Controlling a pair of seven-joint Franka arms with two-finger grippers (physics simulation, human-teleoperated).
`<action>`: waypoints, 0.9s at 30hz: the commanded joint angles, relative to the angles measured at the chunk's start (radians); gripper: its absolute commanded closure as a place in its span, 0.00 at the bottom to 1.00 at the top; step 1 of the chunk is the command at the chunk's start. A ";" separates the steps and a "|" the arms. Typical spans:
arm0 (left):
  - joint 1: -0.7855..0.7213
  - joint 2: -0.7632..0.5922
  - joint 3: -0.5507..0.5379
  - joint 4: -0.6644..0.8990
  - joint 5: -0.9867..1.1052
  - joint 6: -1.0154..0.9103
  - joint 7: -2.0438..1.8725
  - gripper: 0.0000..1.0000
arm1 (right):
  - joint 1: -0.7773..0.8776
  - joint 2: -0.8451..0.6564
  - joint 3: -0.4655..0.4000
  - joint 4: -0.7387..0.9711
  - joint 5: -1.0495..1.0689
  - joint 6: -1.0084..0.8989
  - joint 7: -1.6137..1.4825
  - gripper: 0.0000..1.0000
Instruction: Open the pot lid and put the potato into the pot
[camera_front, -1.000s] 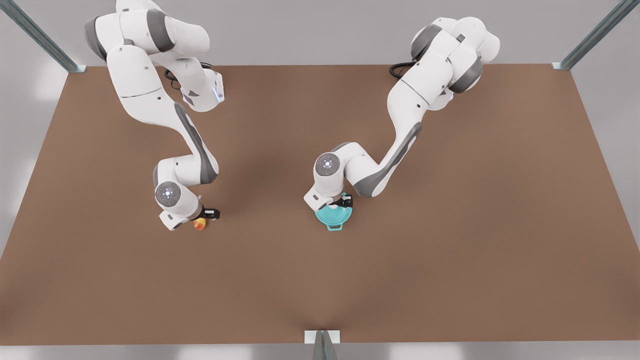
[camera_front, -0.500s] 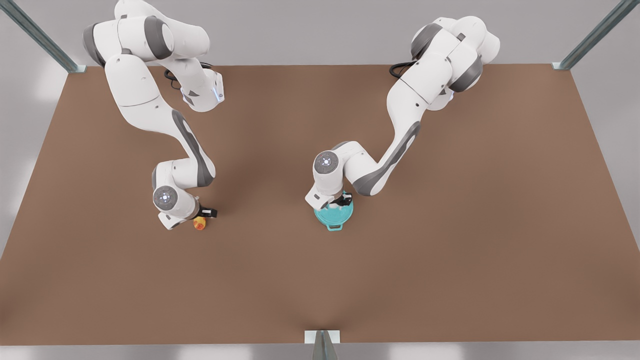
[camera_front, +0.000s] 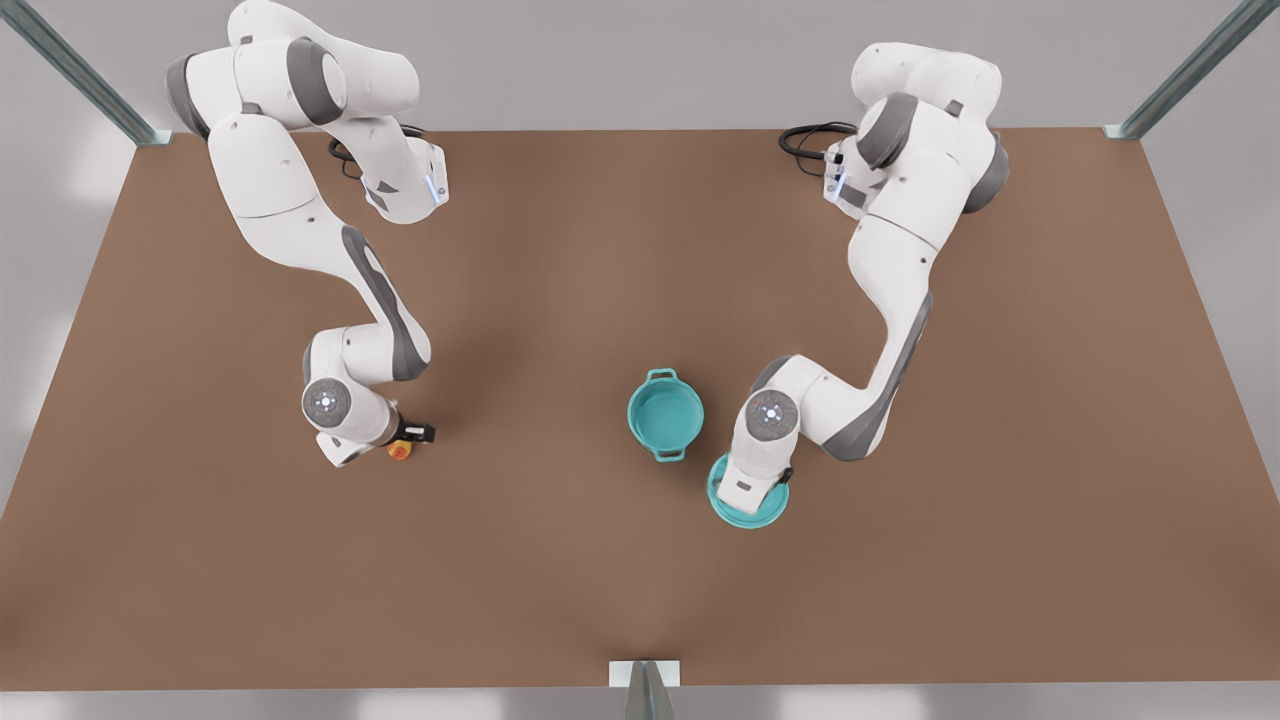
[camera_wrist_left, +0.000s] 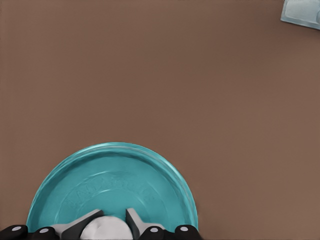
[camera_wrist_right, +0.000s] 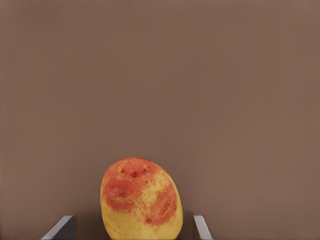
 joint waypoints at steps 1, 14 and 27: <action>0.026 0.022 -0.001 0.013 -0.004 0.067 0.217 0.69 | 0.000 0.000 0.000 0.004 0.003 -0.002 -0.020 0.11; 0.365 -0.342 -0.125 0.039 -0.078 -0.617 0.809 0.00 | -0.003 0.000 0.002 0.029 0.003 -0.023 -0.029 0.16; 0.171 -0.777 0.464 -0.349 -0.601 -0.555 1.032 0.00 | -0.006 0.006 0.000 0.020 0.003 -0.045 -0.058 0.45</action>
